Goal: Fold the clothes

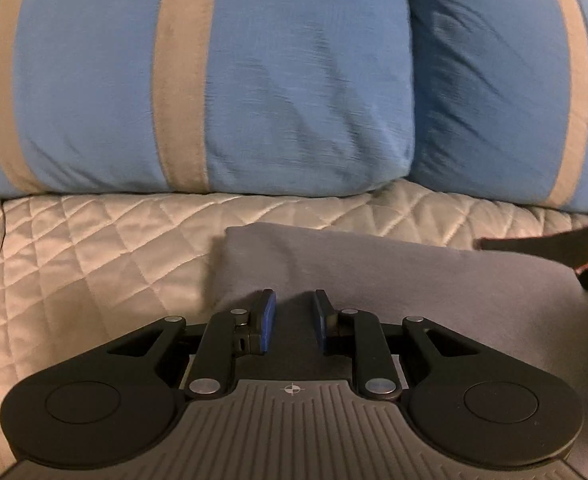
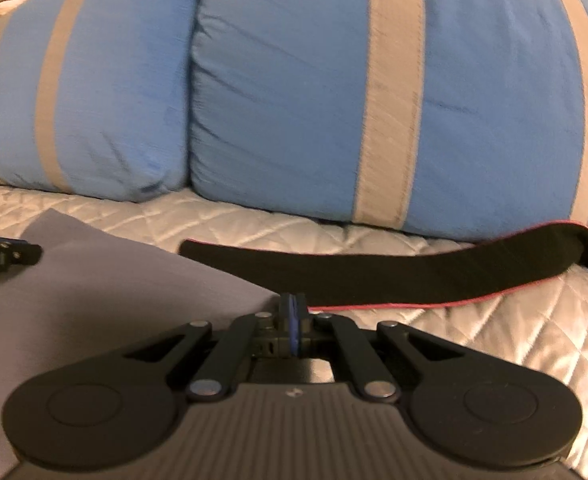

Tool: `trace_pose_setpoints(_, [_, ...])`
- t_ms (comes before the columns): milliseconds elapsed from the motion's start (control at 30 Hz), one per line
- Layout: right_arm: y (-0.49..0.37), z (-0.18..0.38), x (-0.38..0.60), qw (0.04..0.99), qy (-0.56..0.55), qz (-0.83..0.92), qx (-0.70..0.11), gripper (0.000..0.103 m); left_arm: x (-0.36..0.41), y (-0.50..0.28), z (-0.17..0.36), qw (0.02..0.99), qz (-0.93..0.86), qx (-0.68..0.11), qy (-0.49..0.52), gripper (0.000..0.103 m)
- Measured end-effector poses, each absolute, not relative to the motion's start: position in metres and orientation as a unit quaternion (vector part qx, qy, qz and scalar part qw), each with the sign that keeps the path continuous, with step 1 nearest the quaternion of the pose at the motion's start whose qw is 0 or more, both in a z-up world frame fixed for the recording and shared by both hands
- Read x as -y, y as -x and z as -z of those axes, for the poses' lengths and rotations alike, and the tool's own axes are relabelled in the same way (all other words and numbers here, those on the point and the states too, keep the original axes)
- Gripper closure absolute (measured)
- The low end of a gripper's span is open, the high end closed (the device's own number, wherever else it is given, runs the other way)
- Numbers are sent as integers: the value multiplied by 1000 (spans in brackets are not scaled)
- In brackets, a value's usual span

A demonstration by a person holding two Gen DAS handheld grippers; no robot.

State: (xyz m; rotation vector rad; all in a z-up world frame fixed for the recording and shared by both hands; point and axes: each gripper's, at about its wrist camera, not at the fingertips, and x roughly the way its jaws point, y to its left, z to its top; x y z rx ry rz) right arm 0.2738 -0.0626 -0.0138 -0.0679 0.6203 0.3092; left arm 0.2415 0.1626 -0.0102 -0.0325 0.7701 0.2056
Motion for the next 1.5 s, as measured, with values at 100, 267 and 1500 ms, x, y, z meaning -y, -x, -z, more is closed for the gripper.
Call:
trace_pose_setpoints(100, [-272,15,69,940,25,-147,-308,91,-163,-236,8,922,-107,-373,2,83])
trace_pose_setpoints(267, [-255,12,82,938,13,-162,-307,100,-157,-211,2,920,-102,-378,-6,83])
trace_pose_setpoints(1500, [-97,1,85,917,5,-199,-345,99,-125,-26,-1,922,-58,-382,4,86])
